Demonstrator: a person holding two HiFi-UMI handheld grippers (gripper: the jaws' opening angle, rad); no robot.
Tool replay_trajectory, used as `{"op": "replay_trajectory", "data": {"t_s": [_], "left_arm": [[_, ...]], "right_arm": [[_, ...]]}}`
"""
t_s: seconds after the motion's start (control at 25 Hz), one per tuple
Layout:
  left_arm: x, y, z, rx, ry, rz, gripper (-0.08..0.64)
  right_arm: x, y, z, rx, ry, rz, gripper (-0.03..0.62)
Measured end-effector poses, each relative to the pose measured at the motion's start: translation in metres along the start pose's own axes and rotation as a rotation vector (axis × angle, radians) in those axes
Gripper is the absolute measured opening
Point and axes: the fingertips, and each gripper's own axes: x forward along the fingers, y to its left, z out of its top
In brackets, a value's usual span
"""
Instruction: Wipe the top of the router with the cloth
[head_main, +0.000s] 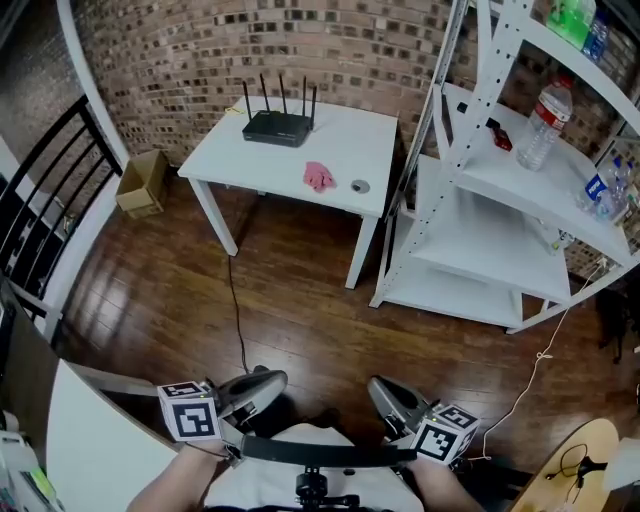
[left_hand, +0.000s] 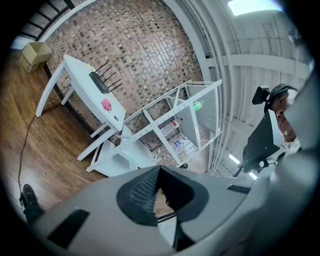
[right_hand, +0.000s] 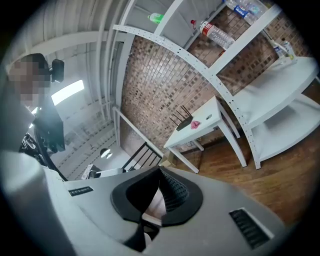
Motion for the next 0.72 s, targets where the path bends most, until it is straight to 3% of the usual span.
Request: {"op": "replay_trajectory", "data": {"t_s": [0.44,0.72], "left_arm": [[-0.020,0.028,0.058,-0.010,-0.133,-0.020,0.028],[-0.056,0.075,0.121,0.008,-0.215,0.016,0.029]], "right_arm": [[0.036,-0.015,0.009,-0.008,0.035,-0.075,0.070],[0.123,0.009,0.020,-0.033,0.135,-0.070,0.125]]}}
